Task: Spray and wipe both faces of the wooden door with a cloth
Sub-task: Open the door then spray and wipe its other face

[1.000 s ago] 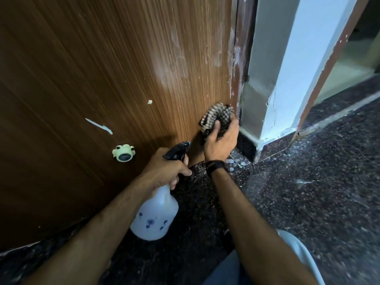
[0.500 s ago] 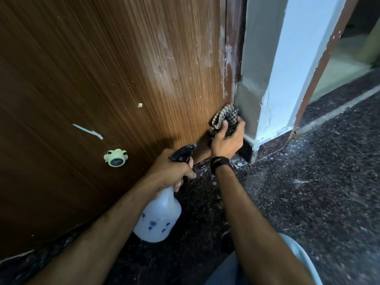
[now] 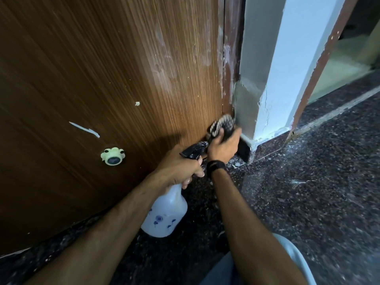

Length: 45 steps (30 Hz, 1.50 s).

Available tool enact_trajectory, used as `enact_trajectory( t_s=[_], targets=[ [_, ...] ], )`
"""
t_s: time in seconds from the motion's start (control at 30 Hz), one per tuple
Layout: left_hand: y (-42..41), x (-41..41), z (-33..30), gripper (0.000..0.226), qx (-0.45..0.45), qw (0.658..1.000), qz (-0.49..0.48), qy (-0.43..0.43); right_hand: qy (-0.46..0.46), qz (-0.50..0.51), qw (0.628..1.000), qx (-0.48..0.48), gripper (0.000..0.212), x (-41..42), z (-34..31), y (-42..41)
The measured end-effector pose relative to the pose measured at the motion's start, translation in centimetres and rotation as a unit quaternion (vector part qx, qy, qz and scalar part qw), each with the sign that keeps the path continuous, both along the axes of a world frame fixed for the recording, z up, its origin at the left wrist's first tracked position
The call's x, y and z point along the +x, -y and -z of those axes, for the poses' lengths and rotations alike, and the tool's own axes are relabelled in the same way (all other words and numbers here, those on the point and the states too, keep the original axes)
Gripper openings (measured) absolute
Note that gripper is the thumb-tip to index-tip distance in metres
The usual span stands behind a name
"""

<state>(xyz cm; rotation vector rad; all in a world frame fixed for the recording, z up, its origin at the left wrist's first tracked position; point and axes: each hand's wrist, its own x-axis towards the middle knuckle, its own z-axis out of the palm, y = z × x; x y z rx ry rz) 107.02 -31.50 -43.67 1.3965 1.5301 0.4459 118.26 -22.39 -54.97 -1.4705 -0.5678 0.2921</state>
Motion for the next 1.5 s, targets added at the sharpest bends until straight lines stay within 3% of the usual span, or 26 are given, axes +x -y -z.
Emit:
enact_trajectory(
  t_s=[0.17, 0.37, 0.5, 0.57, 0.63, 0.77, 0.87, 0.93, 1.03, 1.1, 1.2, 1.3, 1.5],
  targets=[
    [0.3, 0.0, 0.2, 0.019, -0.001, 1.000, 0.001, 0.021, -0.070, -0.017, 0.992, -0.099, 0.035, -0.1, 2.1, 0.7],
    [0.2, -0.7, 0.6, 0.020, -0.009, 0.999, -0.010, 0.030, 0.056, -0.010, 0.997, 0.047, 0.033, -0.6, -1.7, 0.1],
    [0.4, -0.9, 0.5, 0.020, -0.009, 0.999, -0.005, 0.032, -0.128, -0.029, 0.985, -0.111, 0.032, -0.4, 2.0, 0.9],
    [0.5, -0.8, 0.3, 0.021, -0.006, 0.999, -0.003, 0.034, -0.160, -0.029, 0.974, -0.158, 0.031, -0.1, 2.7, 0.9],
    [0.5, -0.9, 0.3, 0.021, -0.002, 0.999, -0.005, 0.032, -0.144, -0.024, 0.982, -0.116, 0.029, -0.3, 1.4, 0.7],
    [0.6, -1.2, 0.4, 0.022, -0.005, 0.999, -0.013, 0.040, 0.036, -0.045, 0.997, 0.057, 0.027, -1.8, -2.2, 1.0],
    [0.6, -1.2, 0.5, 0.021, -0.003, 0.999, -0.021, 0.038, 0.136, -0.045, 0.983, 0.110, 0.022, -3.4, -1.8, 1.1],
    [0.7, -1.2, 0.6, 0.021, -0.004, 0.999, -0.024, 0.036, 0.106, -0.024, 0.993, 0.053, 0.025, -4.0, -0.4, 1.5],
    [0.9, -1.2, 0.4, 0.020, -0.009, 0.999, -0.023, 0.038, -0.081, 0.023, 0.993, -0.089, 0.033, -4.1, 2.4, 2.5],
    [1.1, -1.4, 0.3, 0.019, -0.015, 0.999, -0.024, 0.036, -0.132, 0.046, 0.987, -0.080, 0.034, -4.6, 3.6, 2.7],
    [1.3, -1.9, 0.4, 0.020, -0.023, 0.999, -0.025, 0.033, -0.130, 0.085, 0.987, -0.028, 0.034, -4.7, 2.6, 2.1],
    [1.3, -2.6, 0.6, 0.022, -0.022, 0.999, -0.030, 0.036, -0.061, 0.094, 0.993, 0.047, 0.032, -3.2, 0.9, 0.4],
    [1.1, -2.9, 0.5, 0.021, -0.019, 0.999, -0.036, 0.033, 0.032, 0.059, 0.995, 0.076, 0.033, -2.2, 2.2, 0.0]
  ],
)
